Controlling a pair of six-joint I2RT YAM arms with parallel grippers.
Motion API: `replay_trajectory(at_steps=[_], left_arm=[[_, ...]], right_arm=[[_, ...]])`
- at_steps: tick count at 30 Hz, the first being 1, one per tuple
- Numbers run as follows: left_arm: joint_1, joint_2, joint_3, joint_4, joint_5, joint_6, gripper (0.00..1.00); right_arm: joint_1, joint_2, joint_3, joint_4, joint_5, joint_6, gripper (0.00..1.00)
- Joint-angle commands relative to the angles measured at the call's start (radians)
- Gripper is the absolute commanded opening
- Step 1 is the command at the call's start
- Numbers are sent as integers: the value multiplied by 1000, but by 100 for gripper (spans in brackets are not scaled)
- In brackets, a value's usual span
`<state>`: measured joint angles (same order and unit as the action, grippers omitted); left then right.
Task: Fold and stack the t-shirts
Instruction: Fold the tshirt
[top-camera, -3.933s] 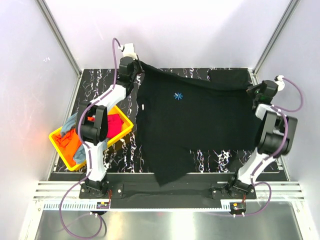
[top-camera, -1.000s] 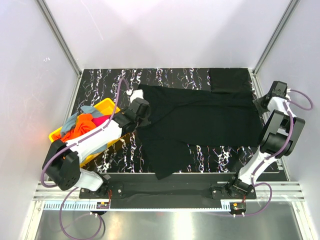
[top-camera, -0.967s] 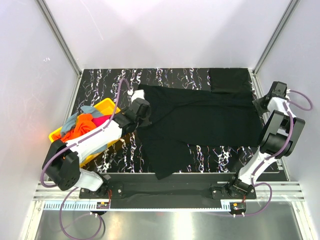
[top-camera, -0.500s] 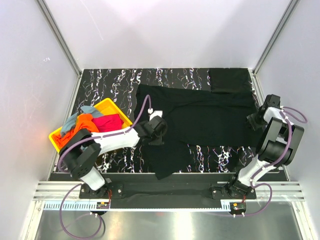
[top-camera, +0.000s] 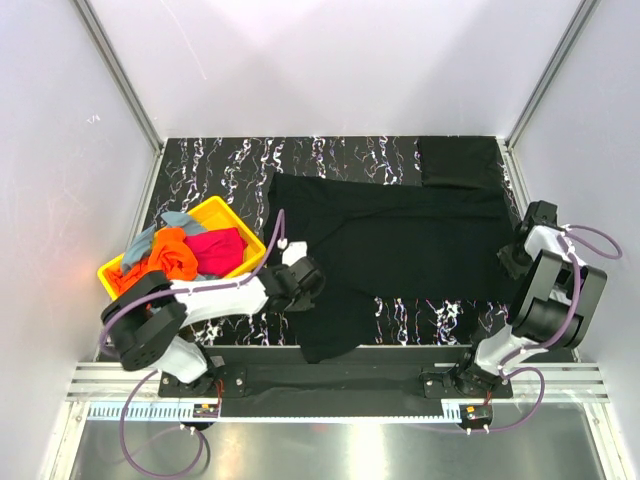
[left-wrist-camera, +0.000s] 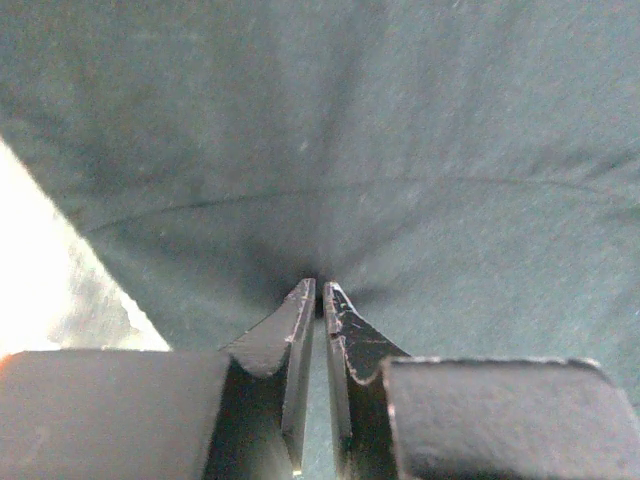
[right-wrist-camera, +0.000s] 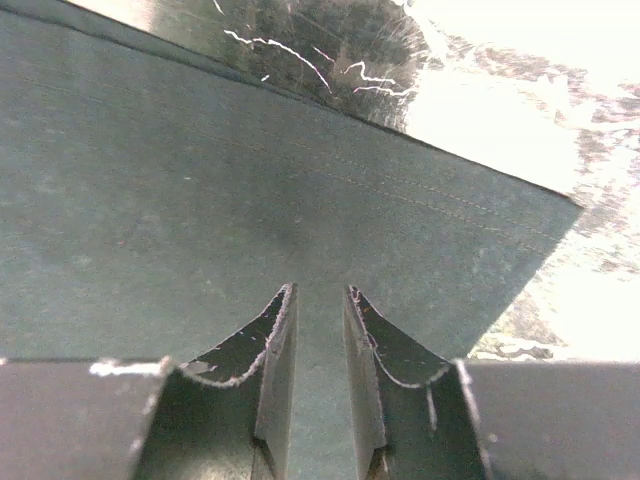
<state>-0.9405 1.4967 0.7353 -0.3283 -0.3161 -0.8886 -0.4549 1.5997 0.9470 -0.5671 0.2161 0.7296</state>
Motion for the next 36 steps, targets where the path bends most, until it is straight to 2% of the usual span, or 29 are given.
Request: replay_trajectory(at_steps=[1,3,5,7,9,10,12,13,14,16,19,23,28,33,36], left_arm=[[-30,-94,-19,-130,-20,-50,15],[-34,-179,13,-129,8,-27,20],[-32,-210,119,-129,20,78,34],[-11,-201,252,-152,11,216,43],[32,-156,373,-179,2,354,44],[101,-118,407,-186,6,396,44],[195,-75,496,-195,95,485,43],[294,-53,519,-193,150,514,43],[336,-5,545,-190,243,539,43],[432,55,628,-195,303,602,44],[494,193,740,-228,403,671,45],[499,386,857,-230,547,743,48],[497,543,975,-229,554,774,51],[497,626,1038,-227,531,812,53],[497,677,1062,-229,571,817,54]], right_arm=[[-4,-78,19,-20,52,-18,31],[-4,-96,48,-28,36,-19,31],[-4,-116,85,-28,-26,-13,31],[-2,-113,125,-7,-115,-27,31],[5,-71,157,10,-156,-24,32],[5,-52,198,10,-168,-21,32],[9,-6,232,4,-185,8,32],[10,3,255,7,-191,19,32],[15,12,269,7,-192,24,32],[38,43,304,9,-198,25,32],[84,72,331,35,-213,21,32],[145,97,343,61,-213,16,32],[186,124,348,99,-271,5,32],[186,120,351,104,-274,-15,32],[186,114,349,111,-290,-10,33]])
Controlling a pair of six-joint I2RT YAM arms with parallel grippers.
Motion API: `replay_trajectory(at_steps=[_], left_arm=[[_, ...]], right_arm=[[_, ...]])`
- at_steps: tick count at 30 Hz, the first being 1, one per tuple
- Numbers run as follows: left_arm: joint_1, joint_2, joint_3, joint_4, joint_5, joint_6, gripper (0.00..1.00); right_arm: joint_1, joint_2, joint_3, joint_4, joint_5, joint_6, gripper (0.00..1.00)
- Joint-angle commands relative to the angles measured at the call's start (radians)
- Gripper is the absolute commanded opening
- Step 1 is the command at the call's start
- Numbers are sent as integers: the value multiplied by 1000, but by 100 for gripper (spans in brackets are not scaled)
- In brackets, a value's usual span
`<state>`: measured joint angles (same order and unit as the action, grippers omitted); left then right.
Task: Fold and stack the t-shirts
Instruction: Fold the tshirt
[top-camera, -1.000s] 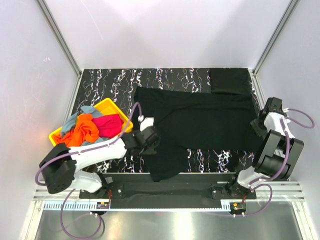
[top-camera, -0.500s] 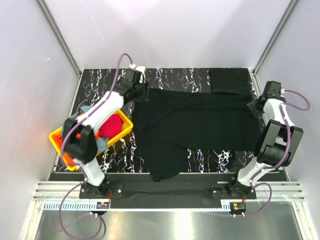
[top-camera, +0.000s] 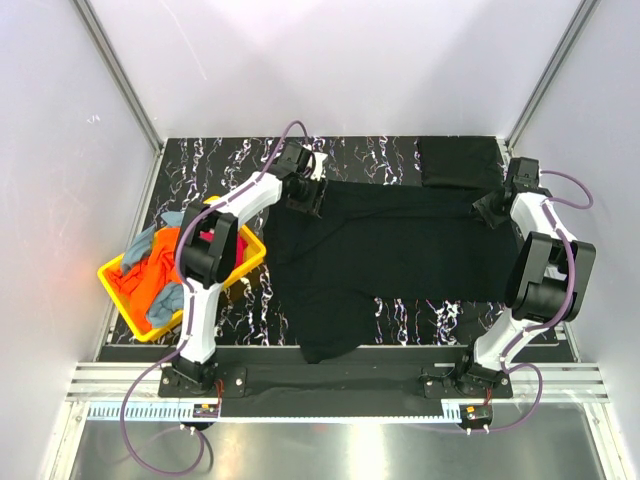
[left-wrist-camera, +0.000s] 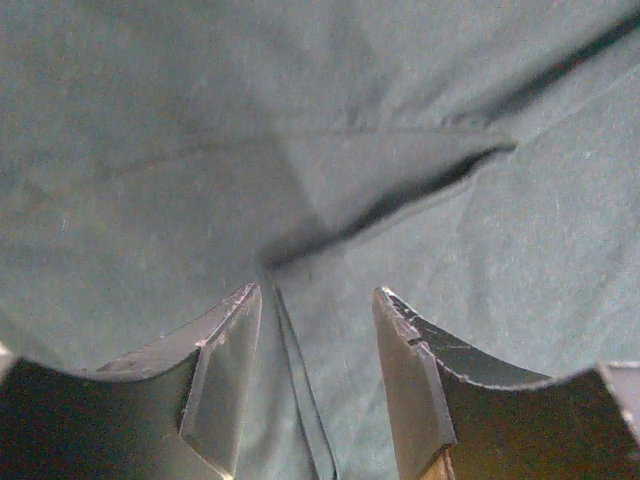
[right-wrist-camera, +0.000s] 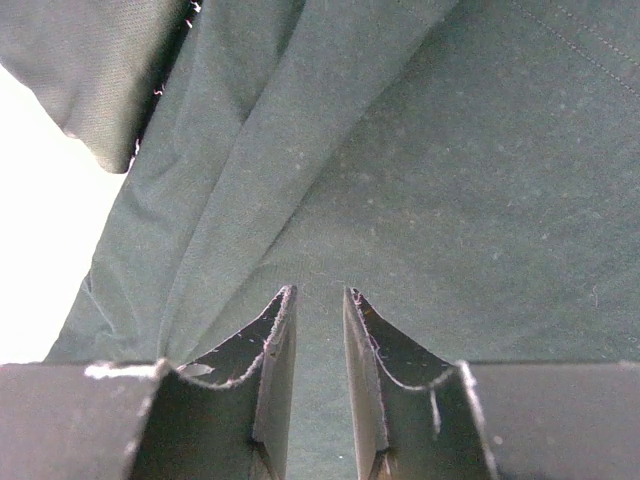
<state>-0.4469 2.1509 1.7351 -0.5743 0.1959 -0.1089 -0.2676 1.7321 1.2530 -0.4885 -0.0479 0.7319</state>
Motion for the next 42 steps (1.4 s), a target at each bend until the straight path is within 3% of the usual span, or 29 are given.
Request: replay_trajectory(at_steps=[1,8,12,18,22,27,31,42], left_arm=[[4,36,64,17,63,35,54],[4,66,50,22,19,70,55],[4,79,72,30,66,90,55],[4,96,70,31,68,97,50],[2,83,61,31,86,89,37],[-35,0,40,31,53,89,13],[-65,-63,30,24,8,89,1],[-145,-167,-71,-10,20,25,0]], right_arm=[[-1,-19,45,31,-29,-14,33],[-1,-42,25,34,-23,-19,33],[-1,-45,28,31,-36,-17,33],[-1,-74,-4,34,6,-22,33],[-1,-88,-7,34,-10,-23,33],[-1,-98,-10,33,-4,-23,33],[-1,-88,-4,33,-4,-16,33],[-12,63,170,45,108,-58,46]])
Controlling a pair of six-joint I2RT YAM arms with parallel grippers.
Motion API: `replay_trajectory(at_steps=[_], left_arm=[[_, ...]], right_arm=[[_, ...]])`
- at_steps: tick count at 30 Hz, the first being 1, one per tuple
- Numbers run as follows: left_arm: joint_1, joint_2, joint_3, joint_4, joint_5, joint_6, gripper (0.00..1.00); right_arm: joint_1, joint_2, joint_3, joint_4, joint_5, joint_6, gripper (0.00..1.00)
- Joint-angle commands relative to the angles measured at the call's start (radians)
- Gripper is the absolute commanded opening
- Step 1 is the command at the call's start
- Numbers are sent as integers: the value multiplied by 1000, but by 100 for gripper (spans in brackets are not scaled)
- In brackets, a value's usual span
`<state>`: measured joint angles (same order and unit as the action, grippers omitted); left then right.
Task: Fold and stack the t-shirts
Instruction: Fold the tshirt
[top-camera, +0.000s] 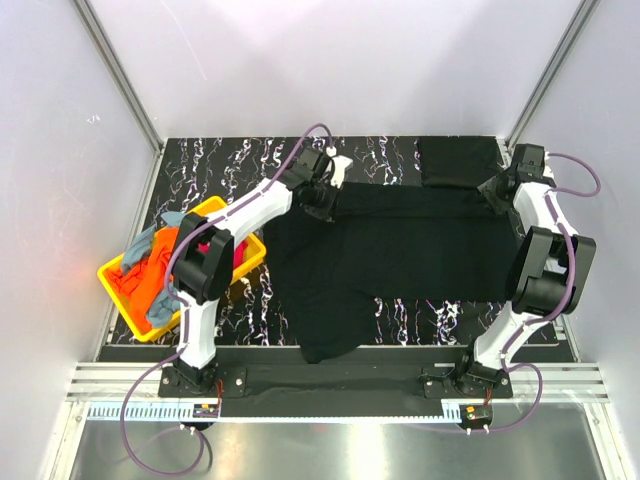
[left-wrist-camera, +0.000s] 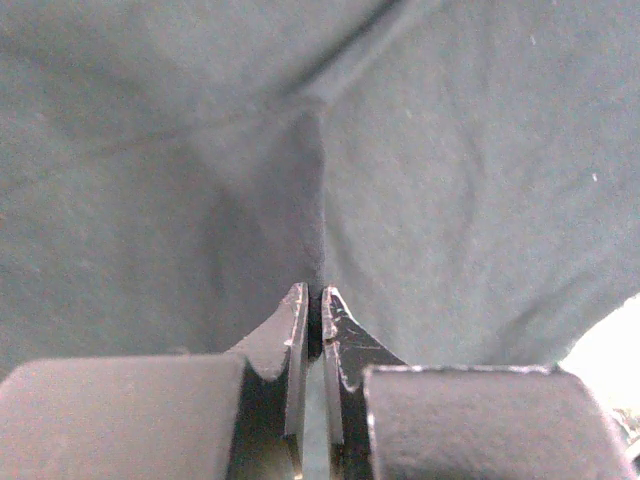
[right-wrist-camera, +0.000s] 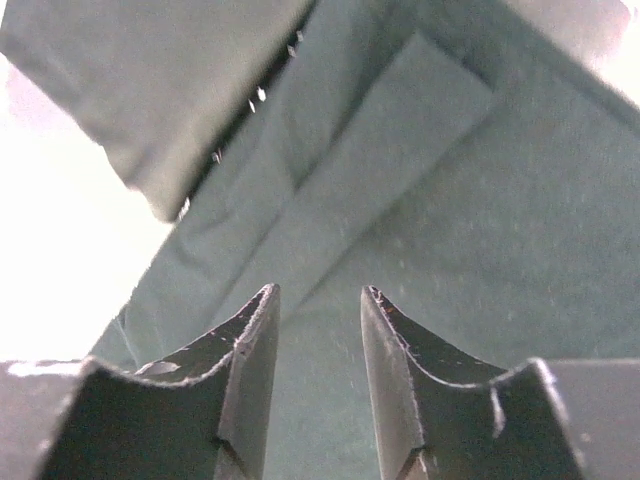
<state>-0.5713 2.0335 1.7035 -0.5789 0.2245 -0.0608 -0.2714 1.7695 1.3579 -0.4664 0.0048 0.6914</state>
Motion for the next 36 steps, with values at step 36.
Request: replay_trajectory(at_steps=[36], left_arm=[[-167,-75,-156,-24,-140,-59,0]], right_arm=[[-57,407,323,12,73,-36,40]])
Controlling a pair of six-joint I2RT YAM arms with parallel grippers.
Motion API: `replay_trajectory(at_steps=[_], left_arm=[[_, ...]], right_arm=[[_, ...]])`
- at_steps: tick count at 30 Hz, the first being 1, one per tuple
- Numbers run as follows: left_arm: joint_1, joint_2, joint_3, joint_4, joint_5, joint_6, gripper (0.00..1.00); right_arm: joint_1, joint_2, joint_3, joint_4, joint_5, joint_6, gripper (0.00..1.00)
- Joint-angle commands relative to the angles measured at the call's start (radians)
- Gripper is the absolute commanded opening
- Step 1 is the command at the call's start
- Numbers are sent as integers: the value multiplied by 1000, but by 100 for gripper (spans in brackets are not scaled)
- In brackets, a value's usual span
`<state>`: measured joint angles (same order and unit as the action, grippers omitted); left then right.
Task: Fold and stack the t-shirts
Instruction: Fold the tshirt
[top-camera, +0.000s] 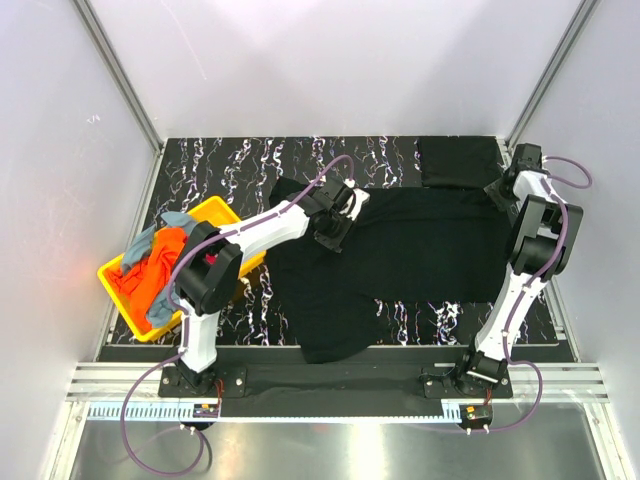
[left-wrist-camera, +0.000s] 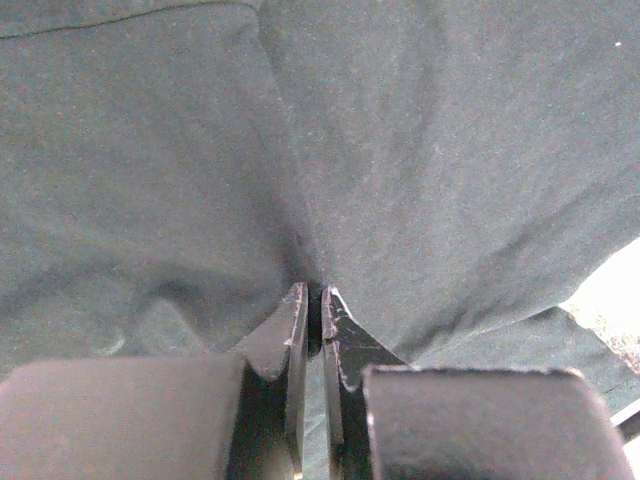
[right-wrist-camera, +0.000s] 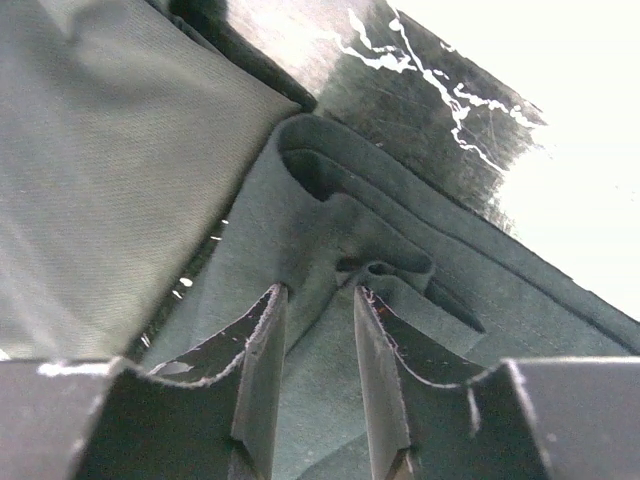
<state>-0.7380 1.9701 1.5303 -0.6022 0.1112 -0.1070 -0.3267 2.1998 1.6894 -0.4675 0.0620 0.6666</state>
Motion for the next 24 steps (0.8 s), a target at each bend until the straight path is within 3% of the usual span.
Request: replay_trajectory(at_steps=[1,8,13,24], left_arm=[[0,-13,17,-2,-36,-14,0],[0,-16,24,-13,-44,-22,0],[0,-19,27,-21,-36,-23,0],[0,-14,37,-18,-39,-22,0]], right_arm=[[-5,-32,-16,15,21,-18,39],[-14,-133,-60,14,42,-47,34],[-17,-170,-48,-60,151,5,27],[-25,-52,102,-201,136,37,29]])
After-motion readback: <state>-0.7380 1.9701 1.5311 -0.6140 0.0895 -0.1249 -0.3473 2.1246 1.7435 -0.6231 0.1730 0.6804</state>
